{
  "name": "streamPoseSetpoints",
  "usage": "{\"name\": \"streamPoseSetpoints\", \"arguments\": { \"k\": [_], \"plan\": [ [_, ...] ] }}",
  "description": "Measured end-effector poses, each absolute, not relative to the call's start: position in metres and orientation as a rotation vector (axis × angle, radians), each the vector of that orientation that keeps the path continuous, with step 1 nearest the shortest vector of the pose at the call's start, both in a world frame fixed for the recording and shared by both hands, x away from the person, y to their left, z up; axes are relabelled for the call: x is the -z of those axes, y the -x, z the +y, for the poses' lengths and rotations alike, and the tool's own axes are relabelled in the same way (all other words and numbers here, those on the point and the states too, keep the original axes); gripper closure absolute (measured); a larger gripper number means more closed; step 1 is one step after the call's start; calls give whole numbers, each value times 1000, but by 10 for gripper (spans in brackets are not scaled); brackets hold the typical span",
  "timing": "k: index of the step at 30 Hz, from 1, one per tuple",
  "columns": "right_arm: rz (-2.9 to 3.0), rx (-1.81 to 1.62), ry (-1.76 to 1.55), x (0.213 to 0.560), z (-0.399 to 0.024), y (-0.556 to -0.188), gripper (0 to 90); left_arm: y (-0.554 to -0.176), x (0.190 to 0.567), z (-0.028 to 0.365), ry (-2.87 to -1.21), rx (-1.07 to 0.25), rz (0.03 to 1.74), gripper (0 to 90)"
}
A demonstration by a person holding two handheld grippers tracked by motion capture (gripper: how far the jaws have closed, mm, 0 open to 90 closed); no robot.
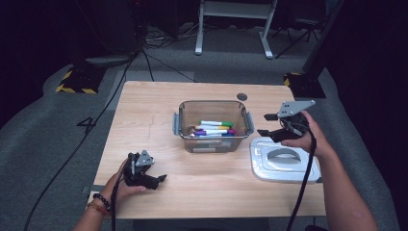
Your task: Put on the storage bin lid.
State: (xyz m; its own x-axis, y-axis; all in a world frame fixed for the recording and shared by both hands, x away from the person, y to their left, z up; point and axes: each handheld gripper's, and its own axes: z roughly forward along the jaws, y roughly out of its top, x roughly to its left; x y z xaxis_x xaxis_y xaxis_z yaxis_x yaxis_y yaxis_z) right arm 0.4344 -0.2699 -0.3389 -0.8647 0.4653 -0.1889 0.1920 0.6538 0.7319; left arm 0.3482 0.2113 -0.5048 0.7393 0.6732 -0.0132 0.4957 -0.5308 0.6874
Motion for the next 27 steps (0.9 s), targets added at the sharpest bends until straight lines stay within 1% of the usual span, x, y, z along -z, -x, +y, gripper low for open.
{"name": "streamPoseSetpoints", "arguments": {
  "k": [4, 5, 6, 7, 8, 10, 11, 12, 13, 14, 21, 22, 23, 24, 25, 26, 27],
  "plan": [
    [2515, -1026, -581, 361, -294, -427, 348, -348, 505, 211, -2246, -332, 875, 123],
    [2515, -1026, -581, 361, -294, -427, 348, -348, 505, 211, -2246, -332, 875, 123],
    [2521, -1000, -617, 372, -304, -427, 338, -348, 505, 211, -2245, -332, 876, 123],
    [2521, -1000, -617, 372, -304, -427, 338, -348, 505, 211, -2245, -332, 876, 123],
    [2533, -973, -667, 385, -314, -428, 326, -348, 505, 211, -2246, -332, 875, 123],
    [2553, -963, -706, 398, -323, -430, 323, -348, 505, 211, -2246, -332, 875, 123],
    [2553, -963, -706, 398, -323, -430, 323, -348, 505, 211, -2246, -332, 875, 123],
    [2578, -920, -737, 412, -331, -431, 310, -348, 505, 211, -2246, -332, 874, 123],
    [2578, -920, -737, 412, -331, -431, 310, -348, 505, 211, -2246, -332, 874, 123],
    [2594, -896, -755, 423, -339, -431, 310, -349, 505, 211, -2246, -332, 874, 122],
    [2624, -890, -836, 446, -357, -434, 291, -349, 505, 211, -2247, -333, 874, 123],
    [2641, -854, -842, 453, -359, -436, 294, -349, 505, 211, -2247, -333, 874, 123],
    [2641, -854, -842, 453, -359, -436, 294, -349, 505, 211, -2247, -333, 874, 123],
    [2662, -848, -858, 459, -361, -438, 357, -349, 505, 211, -2247, -332, 873, 123],
    [2662, -848, -858, 459, -361, -438, 357, -349, 505, 211, -2247, -332, 873, 123],
    [2685, -835, -844, 464, -362, -439, 394, -349, 505, 211, -2247, -333, 873, 123],
    [2685, -835, -844, 464, -362, -439, 394, -349, 505, 211, -2247, -333, 873, 123]
  ]
}}
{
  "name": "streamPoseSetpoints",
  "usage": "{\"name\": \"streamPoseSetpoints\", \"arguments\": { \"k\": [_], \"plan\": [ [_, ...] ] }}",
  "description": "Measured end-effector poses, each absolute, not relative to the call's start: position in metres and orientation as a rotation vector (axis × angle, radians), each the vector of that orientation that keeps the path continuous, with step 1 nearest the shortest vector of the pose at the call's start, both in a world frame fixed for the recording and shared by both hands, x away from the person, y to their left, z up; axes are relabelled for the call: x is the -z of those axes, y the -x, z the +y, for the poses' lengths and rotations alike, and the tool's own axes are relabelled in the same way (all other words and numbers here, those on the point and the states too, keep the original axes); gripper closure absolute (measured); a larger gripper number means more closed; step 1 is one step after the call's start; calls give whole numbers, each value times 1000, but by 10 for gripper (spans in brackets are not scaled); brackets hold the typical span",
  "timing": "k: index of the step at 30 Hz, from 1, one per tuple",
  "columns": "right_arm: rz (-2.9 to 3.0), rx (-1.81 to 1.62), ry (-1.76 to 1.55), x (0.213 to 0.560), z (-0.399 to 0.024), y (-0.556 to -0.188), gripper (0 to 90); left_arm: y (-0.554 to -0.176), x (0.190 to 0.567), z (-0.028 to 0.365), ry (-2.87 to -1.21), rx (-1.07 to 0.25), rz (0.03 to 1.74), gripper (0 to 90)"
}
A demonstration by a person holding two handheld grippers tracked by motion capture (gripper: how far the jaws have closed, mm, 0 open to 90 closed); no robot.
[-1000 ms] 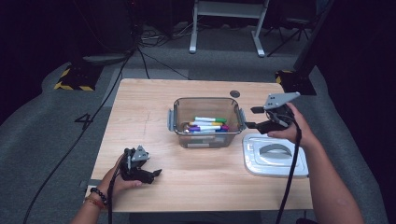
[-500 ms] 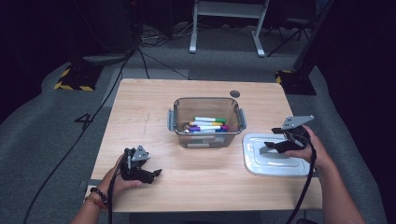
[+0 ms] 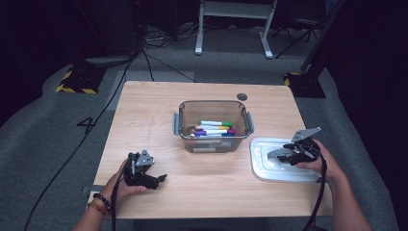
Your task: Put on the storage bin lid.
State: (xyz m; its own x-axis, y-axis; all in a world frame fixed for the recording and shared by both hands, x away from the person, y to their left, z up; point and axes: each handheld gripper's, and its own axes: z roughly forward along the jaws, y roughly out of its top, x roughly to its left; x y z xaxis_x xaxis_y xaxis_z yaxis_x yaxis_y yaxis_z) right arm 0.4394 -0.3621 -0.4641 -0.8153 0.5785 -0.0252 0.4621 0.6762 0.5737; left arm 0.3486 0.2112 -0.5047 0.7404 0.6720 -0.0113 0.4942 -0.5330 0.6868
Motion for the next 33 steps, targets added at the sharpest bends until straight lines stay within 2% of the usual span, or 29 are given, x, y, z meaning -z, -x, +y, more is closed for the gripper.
{"name": "streamPoseSetpoints", "arguments": {
  "k": [1, 2, 3, 6, 7, 10, 22, 33],
  "plan": [
    [2679, -823, -855, 465, -362, -440, 481, -349, 505, 211, -2247, -333, 873, 123],
    [2679, -823, -855, 465, -362, -440, 481, -349, 505, 211, -2247, -332, 873, 123],
    [2675, -838, -843, 464, -364, -440, 531, -349, 505, 211, -2247, -332, 874, 123],
    [2681, -856, -824, 464, -364, -440, 572, -349, 505, 211, -2248, -332, 873, 123],
    [2689, -865, -803, 464, -363, -439, 620, -349, 505, 211, -2247, -333, 873, 123],
    [2675, -853, -791, 464, -361, -438, 671, -349, 505, 211, -2247, -333, 873, 123],
    [2573, -914, -836, 449, -374, -433, 675, -349, 505, 211, -2247, -333, 873, 123],
    [2417, -1003, -854, 406, -391, -432, 676, -349, 505, 211, -2247, -333, 873, 123]
  ]
}}
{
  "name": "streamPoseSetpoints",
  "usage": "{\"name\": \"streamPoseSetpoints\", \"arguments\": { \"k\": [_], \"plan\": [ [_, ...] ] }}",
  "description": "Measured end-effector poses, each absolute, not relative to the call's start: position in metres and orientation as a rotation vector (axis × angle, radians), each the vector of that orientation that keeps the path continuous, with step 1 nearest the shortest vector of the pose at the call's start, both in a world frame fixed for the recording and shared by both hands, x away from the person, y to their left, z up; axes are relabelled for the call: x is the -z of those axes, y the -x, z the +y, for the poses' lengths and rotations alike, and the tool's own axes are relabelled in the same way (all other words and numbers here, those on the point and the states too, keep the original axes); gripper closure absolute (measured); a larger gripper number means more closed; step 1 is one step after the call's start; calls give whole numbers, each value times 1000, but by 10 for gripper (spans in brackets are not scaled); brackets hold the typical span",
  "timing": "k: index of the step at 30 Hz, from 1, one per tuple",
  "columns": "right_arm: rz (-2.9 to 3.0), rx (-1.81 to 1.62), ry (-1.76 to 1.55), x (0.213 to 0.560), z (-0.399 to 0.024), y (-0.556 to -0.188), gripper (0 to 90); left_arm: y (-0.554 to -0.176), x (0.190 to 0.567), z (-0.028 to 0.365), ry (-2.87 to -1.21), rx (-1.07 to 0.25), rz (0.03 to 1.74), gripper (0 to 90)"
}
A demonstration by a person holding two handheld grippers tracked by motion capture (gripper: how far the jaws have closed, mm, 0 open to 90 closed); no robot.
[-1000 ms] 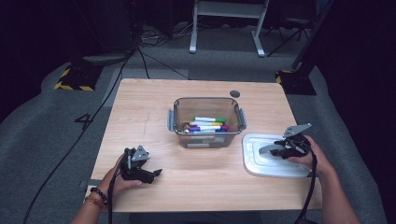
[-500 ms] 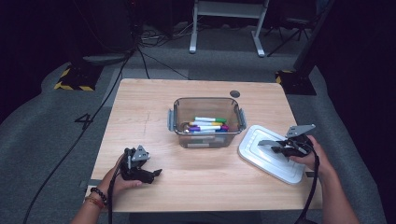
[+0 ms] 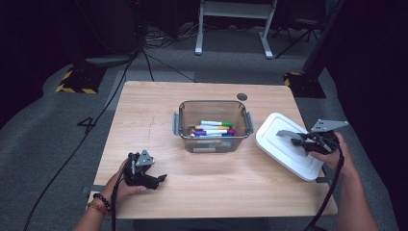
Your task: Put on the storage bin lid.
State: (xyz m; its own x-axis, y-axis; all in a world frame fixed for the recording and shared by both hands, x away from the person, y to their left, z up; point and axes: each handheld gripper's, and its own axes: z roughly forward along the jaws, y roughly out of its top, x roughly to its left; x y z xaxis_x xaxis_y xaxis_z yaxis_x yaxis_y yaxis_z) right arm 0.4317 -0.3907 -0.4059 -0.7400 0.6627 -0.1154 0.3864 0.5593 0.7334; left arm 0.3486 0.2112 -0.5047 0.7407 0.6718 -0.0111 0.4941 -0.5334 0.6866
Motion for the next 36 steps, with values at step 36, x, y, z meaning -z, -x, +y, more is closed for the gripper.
{"name": "streamPoseSetpoints", "arguments": {
  "k": [36],
  "plan": [
    [2419, -1116, -539, 310, -291, -477, 677, -349, 505, 211, -2245, -327, 878, 123]
  ]
}}
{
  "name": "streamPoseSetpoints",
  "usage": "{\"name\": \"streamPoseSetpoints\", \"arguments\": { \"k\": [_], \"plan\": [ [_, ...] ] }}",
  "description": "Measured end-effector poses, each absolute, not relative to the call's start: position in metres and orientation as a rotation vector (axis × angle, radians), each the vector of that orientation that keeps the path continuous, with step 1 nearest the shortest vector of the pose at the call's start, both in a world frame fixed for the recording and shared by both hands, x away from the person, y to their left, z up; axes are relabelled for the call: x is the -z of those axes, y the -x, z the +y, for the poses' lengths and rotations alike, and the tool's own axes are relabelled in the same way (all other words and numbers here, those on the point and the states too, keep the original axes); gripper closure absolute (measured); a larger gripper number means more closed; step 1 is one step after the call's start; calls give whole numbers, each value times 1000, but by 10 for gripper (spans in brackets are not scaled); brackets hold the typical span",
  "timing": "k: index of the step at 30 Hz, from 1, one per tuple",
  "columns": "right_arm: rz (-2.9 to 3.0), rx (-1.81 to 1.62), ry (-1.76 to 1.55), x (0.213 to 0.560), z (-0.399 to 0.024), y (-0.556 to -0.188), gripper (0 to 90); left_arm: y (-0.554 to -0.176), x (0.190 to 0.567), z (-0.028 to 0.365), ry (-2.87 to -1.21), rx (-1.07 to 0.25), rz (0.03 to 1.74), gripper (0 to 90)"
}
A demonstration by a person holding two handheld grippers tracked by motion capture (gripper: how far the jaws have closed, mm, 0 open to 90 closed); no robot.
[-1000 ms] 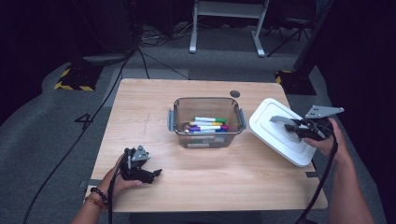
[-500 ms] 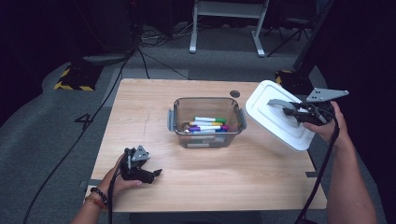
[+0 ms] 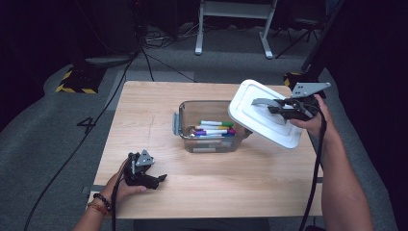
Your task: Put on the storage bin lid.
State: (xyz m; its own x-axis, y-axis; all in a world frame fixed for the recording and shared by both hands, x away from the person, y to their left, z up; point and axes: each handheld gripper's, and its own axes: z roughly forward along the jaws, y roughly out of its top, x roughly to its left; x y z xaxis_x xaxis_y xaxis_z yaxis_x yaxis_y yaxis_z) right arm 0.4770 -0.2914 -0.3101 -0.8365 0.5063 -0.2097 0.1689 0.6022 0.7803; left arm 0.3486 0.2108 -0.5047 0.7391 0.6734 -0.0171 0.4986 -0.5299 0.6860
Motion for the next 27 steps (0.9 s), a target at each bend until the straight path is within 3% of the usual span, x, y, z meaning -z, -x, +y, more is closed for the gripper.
{"name": "streamPoseSetpoints", "arguments": {
  "k": [27],
  "plan": [
    [2644, -1003, -297, 336, -162, -523, 677, -348, 505, 211, -2245, -330, 876, 124]
  ]
}}
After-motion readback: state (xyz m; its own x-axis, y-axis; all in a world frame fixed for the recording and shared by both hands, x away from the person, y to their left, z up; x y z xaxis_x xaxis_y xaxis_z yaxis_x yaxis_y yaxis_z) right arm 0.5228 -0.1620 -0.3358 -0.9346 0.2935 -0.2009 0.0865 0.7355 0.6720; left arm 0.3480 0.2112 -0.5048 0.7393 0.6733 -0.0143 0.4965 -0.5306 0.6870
